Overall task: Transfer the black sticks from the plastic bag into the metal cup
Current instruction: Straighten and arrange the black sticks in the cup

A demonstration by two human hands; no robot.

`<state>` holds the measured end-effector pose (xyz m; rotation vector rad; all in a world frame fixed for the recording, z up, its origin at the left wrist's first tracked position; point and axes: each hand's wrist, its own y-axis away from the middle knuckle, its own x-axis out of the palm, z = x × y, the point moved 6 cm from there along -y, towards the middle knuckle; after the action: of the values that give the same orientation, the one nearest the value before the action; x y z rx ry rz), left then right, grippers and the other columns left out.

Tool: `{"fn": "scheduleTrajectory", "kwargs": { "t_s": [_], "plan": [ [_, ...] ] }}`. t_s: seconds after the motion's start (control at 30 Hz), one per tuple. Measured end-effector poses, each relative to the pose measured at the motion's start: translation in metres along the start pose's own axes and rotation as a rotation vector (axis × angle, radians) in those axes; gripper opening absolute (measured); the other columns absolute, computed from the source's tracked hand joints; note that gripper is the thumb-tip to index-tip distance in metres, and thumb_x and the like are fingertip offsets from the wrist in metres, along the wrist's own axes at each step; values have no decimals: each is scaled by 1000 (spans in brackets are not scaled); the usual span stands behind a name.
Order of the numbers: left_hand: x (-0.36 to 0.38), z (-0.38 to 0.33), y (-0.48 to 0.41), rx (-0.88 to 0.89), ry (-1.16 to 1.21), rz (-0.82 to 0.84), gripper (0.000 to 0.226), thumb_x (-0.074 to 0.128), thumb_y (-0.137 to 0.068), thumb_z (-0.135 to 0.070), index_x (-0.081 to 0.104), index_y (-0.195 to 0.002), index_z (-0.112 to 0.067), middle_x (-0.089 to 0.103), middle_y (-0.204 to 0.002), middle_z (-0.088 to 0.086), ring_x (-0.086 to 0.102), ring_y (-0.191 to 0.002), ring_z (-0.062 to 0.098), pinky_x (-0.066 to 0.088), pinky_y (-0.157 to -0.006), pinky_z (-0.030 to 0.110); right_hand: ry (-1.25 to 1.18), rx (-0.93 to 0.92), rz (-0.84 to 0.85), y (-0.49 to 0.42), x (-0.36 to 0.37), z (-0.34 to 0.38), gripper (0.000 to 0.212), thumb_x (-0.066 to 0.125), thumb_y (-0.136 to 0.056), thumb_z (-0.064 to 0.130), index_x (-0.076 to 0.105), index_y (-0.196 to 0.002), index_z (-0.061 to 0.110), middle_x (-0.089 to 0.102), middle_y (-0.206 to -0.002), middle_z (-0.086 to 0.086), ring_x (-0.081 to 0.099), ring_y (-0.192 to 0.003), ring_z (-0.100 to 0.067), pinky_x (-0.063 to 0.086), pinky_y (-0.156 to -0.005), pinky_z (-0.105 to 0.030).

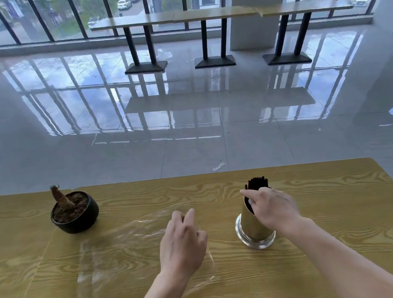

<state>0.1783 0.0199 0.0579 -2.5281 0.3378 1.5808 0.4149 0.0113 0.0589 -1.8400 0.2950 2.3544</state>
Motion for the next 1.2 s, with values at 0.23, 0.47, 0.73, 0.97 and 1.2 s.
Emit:
{"fn": "scheduleTrajectory", "kwargs": {
  "t_s": [0.23,0.47,0.73,0.97,1.2],
  "plan": [
    [8,0,7,2,3,15,57,50,-90,-29,41,-147,-24,47,-113,-3,57,-106,18,44,-73,25,-17,8,-26,3,5,-6,44,36,-102,37,44,-145,45,66,-107,3,63,-104,-22,38,-72,-31],
    [14,-13,2,26,21,24,60,50,-90,-28,39,-149,-23,47,-113,-4,54,-107,16,46,-77,27,-39,1,-41,3,0,-9,44,36,-103,39,43,-146,43,66,-107,2,63,-105,-23,44,-76,-33],
    [20,-8,2,29,17,38,59,51,-90,-29,41,-148,-26,47,-114,-6,56,-107,16,49,-77,29,-44,-33,-54,2,-1,-8,44,42,-101,45,43,-145,44,64,-104,3,63,-103,-21,42,-75,-31],
    [20,1,2,-1,29,36,55,51,-90,-29,44,-145,-28,48,-114,-6,56,-107,17,49,-79,30,-52,-110,-110,2,-6,1,41,50,-100,43,51,-141,42,57,-91,8,64,-92,-20,39,-68,-29],
    [11,47,8,-32,-119,1,54,49,-90,-31,47,-143,-22,55,-114,1,56,-103,23,47,-87,35,-100,-355,-174,5,-1,61,37,62,-96,31,63,-132,23,65,-96,2,64,-92,-20,41,-67,-24]
  ]
}}
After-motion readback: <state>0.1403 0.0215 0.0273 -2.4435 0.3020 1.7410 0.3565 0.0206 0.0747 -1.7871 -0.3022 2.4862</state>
